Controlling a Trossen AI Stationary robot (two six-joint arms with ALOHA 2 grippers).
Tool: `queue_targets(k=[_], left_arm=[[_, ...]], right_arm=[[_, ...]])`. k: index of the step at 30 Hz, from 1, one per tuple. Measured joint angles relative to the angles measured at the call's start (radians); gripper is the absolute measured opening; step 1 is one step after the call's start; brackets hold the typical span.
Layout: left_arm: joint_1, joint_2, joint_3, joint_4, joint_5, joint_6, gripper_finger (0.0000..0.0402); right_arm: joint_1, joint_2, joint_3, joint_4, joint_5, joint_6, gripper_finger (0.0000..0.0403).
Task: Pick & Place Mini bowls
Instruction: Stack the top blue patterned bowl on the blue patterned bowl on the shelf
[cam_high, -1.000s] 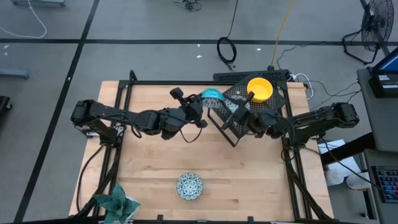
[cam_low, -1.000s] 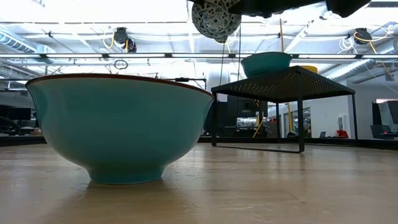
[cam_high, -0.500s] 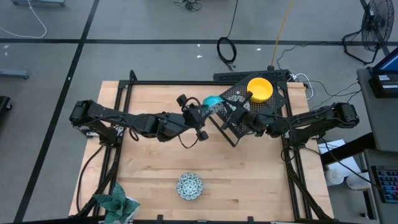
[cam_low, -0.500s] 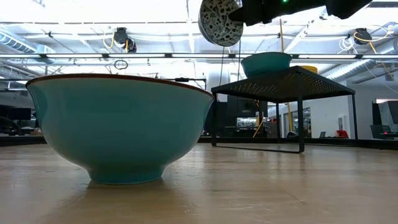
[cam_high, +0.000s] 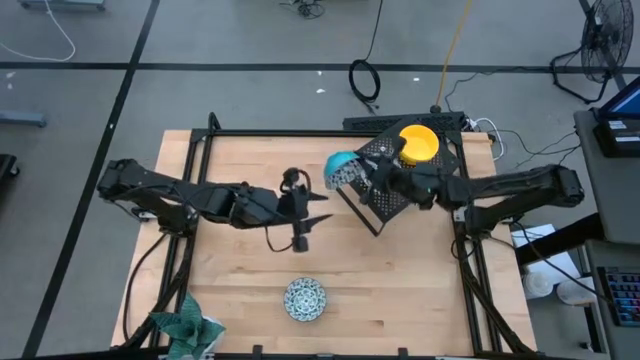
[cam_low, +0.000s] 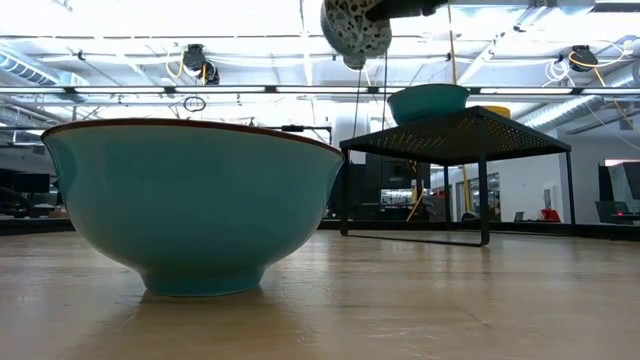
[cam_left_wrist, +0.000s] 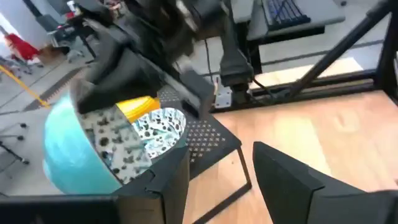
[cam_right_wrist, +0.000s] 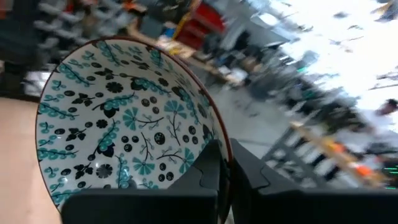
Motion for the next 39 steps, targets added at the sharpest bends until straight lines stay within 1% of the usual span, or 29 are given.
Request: queue_targets(k=[4,8,11,13,15,20,23,25,29,33,39], left_arm=[[0.012,-0.005,-0.052,0.057,-0.003,0.04,0.0174],[0.037,-0.001,-0.121,0.153,0.002,0.077,0.016],[0.062,-0.004,-0.171,0.229,0.002,0.085,0.015],[0.077,-0.001,-0.192,0.247,0.002,0.084,0.0144],[0.089,-0.001,-0.194,0.251,0.001,0.082,0.0139],[0.106,-0.002,-0.193,0.254,0.002,0.054,0.0132],[0.108,-0.002,-0.193,0.256,0.002,0.053,0.0131],[0.108,-0.002,-0.193,0.255,0.002,0.053,0.0132],[0.108,-0.002,-0.193,0.241,0.002,0.038,0.0131],[0.108,-0.002,-0.193,0.234,0.002,0.038,0.0131],[0.112,-0.002,-0.193,0.233,0.002,0.031,0.0131]], right_arm=[[-0.065,0.005,0.223,-0.369,-0.141,0.113,0.0],[-0.165,0.038,0.45,-0.706,-0.294,0.238,0.0],[-0.25,0.072,0.59,-0.903,-0.376,0.308,0.0],[-0.313,0.095,0.664,-1.013,-0.414,0.347,0.0],[-0.381,0.122,0.722,-1.117,-0.478,0.382,0.0],[-0.547,0.196,0.795,-1.306,-0.7,0.422,0.0],[-0.627,0.233,0.805,-1.376,-0.796,0.431,0.0],[-0.666,0.26,0.805,-1.425,-0.841,0.431,0.0],[-0.701,0.304,0.805,-1.521,-0.884,0.418,0.0],[-0.702,0.338,0.805,-1.627,-0.883,0.389,0.0],[-0.696,0.344,0.805,-1.647,-0.882,0.407,0.0]])
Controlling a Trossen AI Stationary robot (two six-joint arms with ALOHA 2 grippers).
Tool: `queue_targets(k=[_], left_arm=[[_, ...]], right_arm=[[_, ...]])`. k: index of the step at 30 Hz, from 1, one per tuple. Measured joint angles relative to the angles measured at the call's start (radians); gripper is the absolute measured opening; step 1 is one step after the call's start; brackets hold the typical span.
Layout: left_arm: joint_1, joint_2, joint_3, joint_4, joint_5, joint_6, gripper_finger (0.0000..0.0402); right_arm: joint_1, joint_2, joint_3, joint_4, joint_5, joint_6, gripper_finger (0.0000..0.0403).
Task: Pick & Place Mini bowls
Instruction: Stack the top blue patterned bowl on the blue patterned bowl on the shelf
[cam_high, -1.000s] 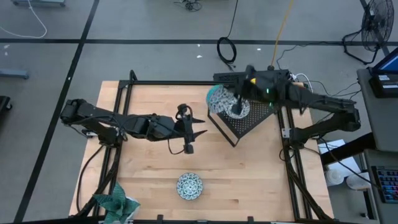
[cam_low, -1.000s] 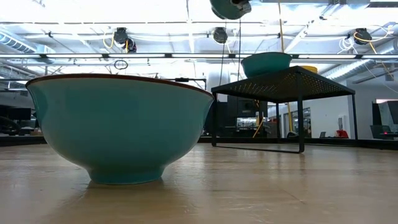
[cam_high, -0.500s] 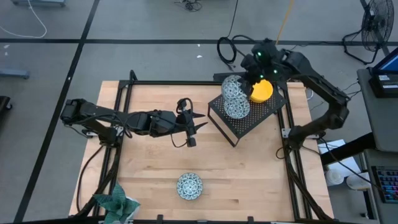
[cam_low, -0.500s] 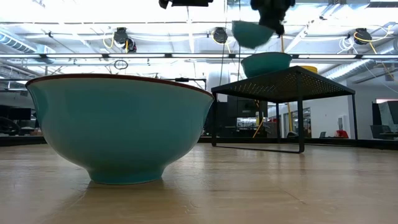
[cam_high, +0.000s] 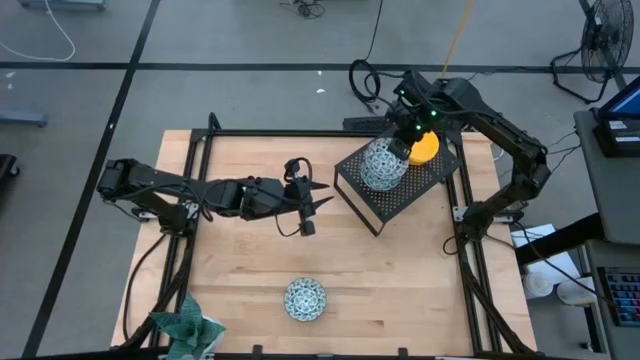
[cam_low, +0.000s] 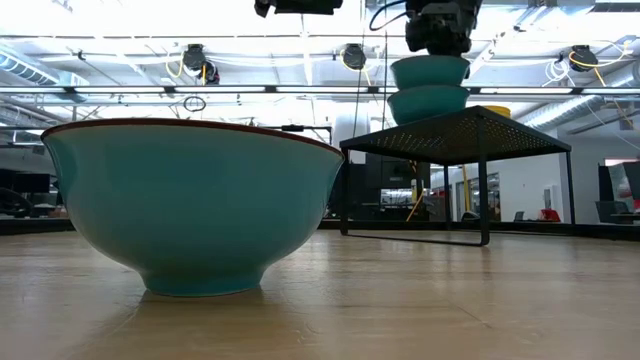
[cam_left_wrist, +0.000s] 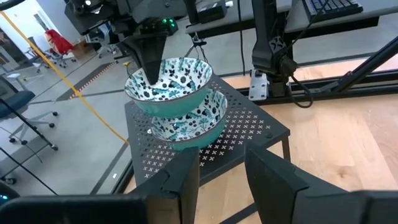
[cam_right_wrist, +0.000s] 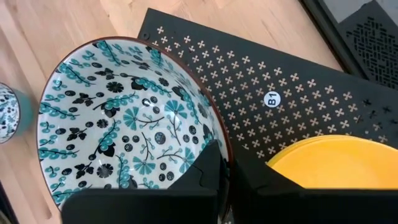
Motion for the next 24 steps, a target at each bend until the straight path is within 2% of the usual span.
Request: queue_targets(k=[5,24], left_arm=[[0.0,0.0,0.0,-0.001,0.0,-0.003,0.0132],[0.001,0.0,0.0,-0.006,0.0,-0.002,0.0132]], right_arm=[[0.003,0.001,-0.002,-0.001,0.0,0.013,0.0],[0.016,0.0,-0.141,0.095,0.002,0.03,0.0005]])
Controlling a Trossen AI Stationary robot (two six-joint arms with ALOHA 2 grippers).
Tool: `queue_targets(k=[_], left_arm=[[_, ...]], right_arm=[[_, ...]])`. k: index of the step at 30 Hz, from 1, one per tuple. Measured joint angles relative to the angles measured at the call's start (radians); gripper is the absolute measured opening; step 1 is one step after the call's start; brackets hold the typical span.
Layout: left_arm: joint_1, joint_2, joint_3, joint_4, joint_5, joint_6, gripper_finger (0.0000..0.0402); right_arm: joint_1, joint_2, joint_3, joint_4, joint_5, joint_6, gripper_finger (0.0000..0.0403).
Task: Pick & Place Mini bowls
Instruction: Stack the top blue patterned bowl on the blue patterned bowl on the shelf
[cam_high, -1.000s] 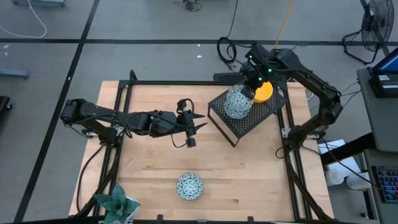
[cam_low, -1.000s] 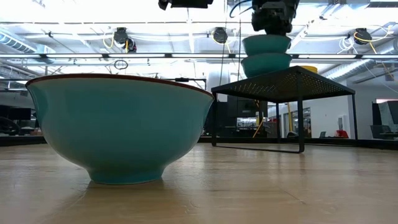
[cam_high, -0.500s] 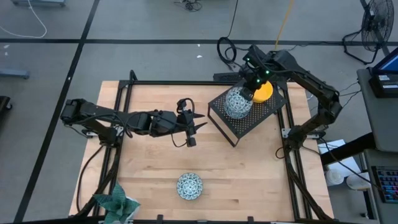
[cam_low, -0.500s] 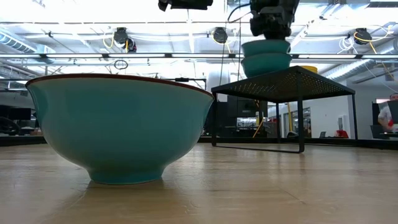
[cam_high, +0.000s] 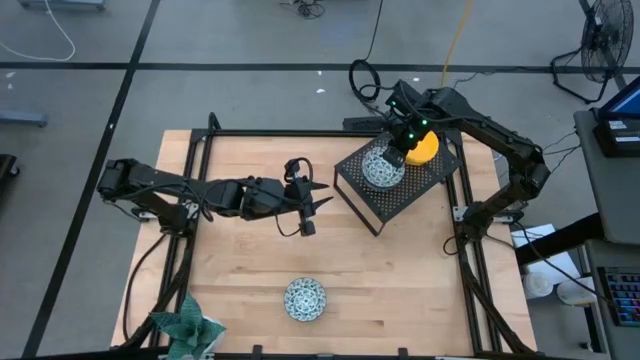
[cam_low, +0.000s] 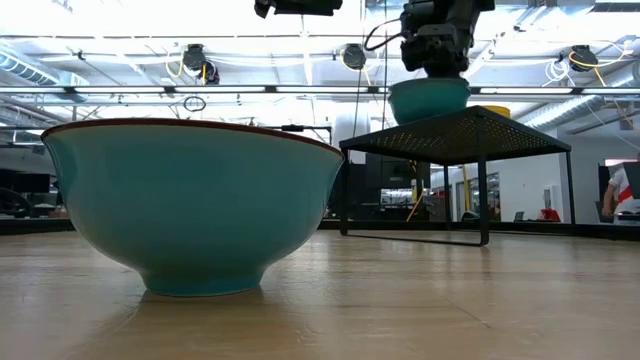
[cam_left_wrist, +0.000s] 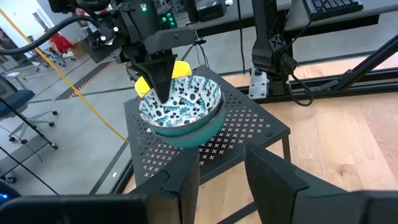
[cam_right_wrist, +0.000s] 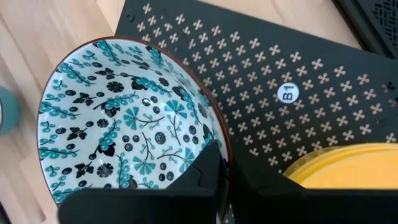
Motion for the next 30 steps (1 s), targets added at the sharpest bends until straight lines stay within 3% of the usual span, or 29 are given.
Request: queue_targets(k=[17,30], left_arm=[[0.0,0.0,0.0,-0.008,0.0,-0.002,0.0131],[0.0,0.0,0.001,-0.017,0.0,-0.003,0.0132]], right_arm=[[0.017,0.0,-0.007,0.018,-0.002,0.01,0.0034],[0.053,-0.052,-0.005,0.103,-0.001,-0.002,0.0152]])
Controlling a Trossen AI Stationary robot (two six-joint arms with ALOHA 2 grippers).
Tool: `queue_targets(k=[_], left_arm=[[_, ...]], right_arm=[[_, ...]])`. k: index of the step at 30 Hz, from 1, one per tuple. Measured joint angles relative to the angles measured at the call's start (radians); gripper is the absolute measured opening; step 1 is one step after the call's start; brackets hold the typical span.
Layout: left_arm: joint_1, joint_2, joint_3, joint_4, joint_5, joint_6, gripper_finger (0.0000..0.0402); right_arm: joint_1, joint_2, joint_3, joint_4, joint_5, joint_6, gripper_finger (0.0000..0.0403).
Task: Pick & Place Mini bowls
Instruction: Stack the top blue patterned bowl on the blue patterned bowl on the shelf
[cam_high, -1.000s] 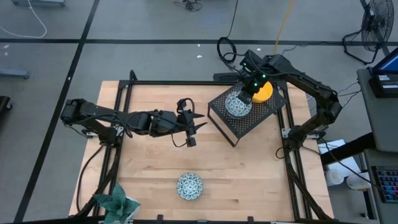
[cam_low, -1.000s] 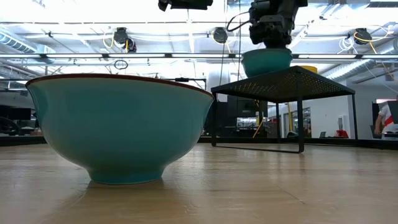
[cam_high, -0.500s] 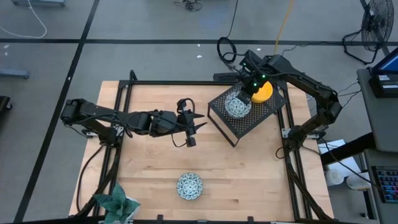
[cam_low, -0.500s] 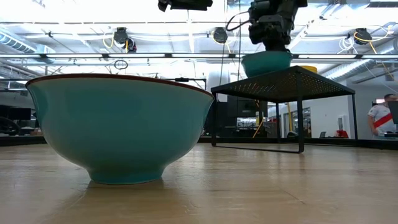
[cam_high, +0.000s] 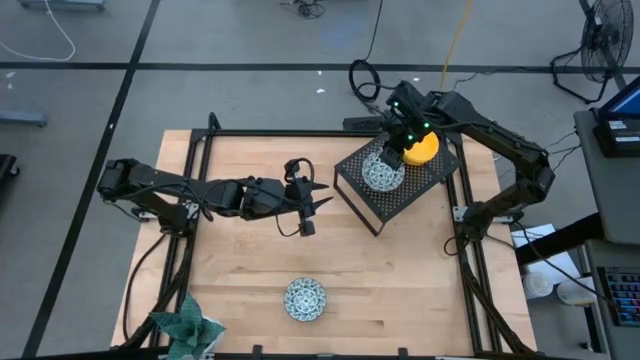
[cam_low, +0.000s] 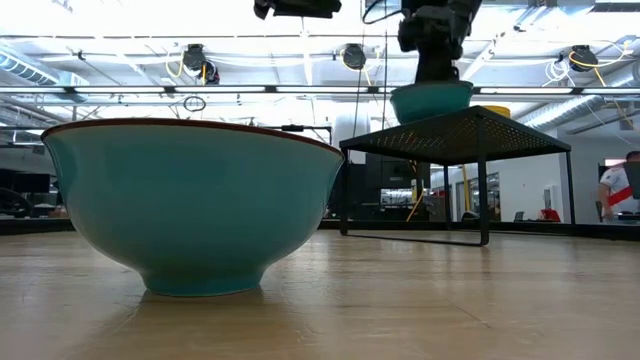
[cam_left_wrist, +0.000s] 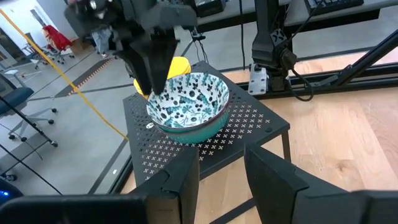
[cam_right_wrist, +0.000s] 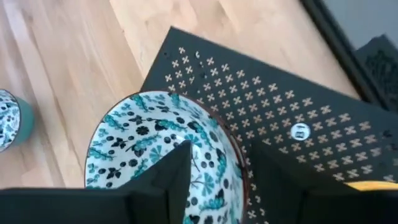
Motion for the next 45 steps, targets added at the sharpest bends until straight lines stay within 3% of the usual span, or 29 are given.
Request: queue_targets(k=[11,17,21,26,28,35,45], left_arm=[[0.0,0.0,0.0,-0.012,0.0,-0.016,0.0132],[0.001,0.0,0.0,-0.013,0.0,-0.016,0.0131],[0.001,0.0,0.0,-0.013,0.0,-0.017,0.0131],[0.001,0.0,0.0,-0.014,0.0,-0.019,0.0132],[0.001,0.0,0.0,-0.014,0.0,-0.019,0.0131],[0.001,0.0,0.0,-0.015,0.0,-0.019,0.0132],[0.002,0.0,0.0,-0.016,0.0,-0.02,0.0132]], right_arm=[[0.005,-0.139,0.001,0.079,-0.001,-0.017,0.0162],[0.021,-0.145,0.002,0.032,-0.001,-0.042,0.0156],[0.043,-0.118,0.001,-0.065,0.027,-0.125,0.0121],[0.069,-0.098,0.0,-0.067,0.181,-0.161,0.0028],[0.077,-0.095,0.0,-0.054,0.201,-0.177,0.0008],[0.103,-0.095,-0.072,-0.007,0.296,-0.186,0.0002],[0.105,-0.112,-0.119,0.073,0.318,-0.202,0.0001]])
